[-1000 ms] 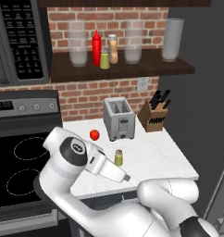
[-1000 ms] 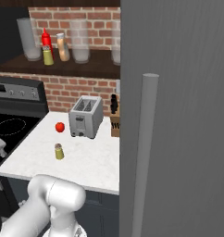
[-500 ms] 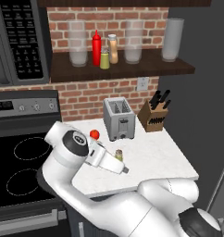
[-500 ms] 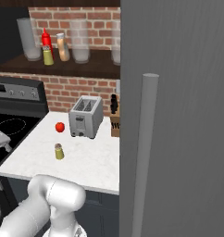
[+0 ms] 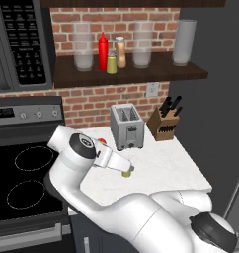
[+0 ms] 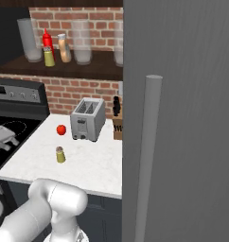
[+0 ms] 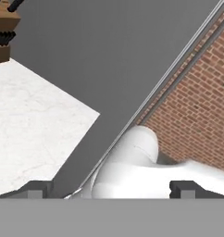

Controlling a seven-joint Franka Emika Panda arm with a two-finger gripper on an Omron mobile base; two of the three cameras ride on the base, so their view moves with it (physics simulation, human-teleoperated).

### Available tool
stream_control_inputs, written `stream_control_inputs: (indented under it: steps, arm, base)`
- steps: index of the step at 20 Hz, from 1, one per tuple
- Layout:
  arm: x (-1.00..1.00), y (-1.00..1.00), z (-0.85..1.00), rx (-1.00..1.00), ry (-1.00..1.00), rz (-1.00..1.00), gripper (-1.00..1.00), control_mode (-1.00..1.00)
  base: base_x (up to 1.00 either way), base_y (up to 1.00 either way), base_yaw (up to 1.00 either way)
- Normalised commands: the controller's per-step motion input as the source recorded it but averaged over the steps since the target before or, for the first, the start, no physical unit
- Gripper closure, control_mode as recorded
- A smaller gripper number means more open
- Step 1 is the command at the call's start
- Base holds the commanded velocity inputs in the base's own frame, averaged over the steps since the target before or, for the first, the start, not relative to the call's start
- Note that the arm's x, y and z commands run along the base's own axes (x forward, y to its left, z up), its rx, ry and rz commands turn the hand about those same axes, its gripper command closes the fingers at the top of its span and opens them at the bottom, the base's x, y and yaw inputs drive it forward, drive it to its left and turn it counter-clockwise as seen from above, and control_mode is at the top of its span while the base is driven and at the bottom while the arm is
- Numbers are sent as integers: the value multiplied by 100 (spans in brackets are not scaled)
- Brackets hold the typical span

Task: Put the shaker and condiment bottle from the counter next to their counterparts in the cabinet.

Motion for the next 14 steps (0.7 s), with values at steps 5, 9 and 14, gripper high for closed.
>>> stream_control_inputs:
  steps: [5, 9, 14]
  arm:
    - [21, 0, 0, 0, -13, 6, -100, -100]
    - [7, 0, 0, 0, -7, 0, -100, -100]
    - [0, 0, 0, 0, 0, 0, -100, -100]
  base:
    - [0, 0, 0]
    - [0, 0, 0]
    - [0, 0, 0]
